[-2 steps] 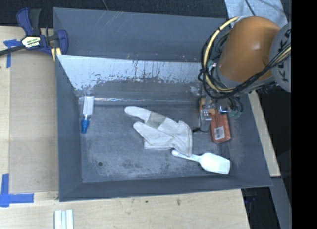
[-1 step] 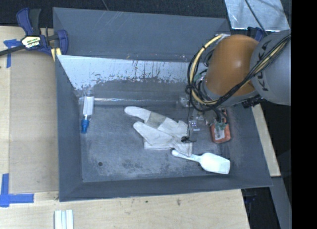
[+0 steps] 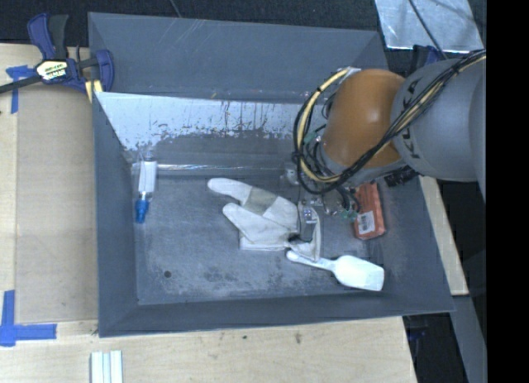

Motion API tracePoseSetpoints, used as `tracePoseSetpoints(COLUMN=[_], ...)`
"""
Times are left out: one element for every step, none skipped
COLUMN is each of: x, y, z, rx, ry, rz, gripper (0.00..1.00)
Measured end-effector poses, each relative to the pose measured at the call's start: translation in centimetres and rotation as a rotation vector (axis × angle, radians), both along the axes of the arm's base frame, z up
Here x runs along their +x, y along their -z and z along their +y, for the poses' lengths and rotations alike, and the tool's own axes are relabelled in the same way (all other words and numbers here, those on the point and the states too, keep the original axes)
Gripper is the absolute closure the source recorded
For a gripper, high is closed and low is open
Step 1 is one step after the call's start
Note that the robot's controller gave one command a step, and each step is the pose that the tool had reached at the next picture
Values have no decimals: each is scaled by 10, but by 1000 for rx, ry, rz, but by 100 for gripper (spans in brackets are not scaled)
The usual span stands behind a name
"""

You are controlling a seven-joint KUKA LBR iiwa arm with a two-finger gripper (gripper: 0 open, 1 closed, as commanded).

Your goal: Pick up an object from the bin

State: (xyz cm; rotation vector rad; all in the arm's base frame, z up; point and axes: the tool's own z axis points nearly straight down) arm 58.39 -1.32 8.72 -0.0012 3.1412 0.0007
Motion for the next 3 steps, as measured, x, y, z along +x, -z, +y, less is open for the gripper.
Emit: tracePoseSetpoints(x=[-11,-11,-1], y=[15,15,-120], z=[-14,-14,-9], rx=[-1,-1,-1], ry=[95,95,72], rz=[-4,-4,-3], gripper=[100,100,100])
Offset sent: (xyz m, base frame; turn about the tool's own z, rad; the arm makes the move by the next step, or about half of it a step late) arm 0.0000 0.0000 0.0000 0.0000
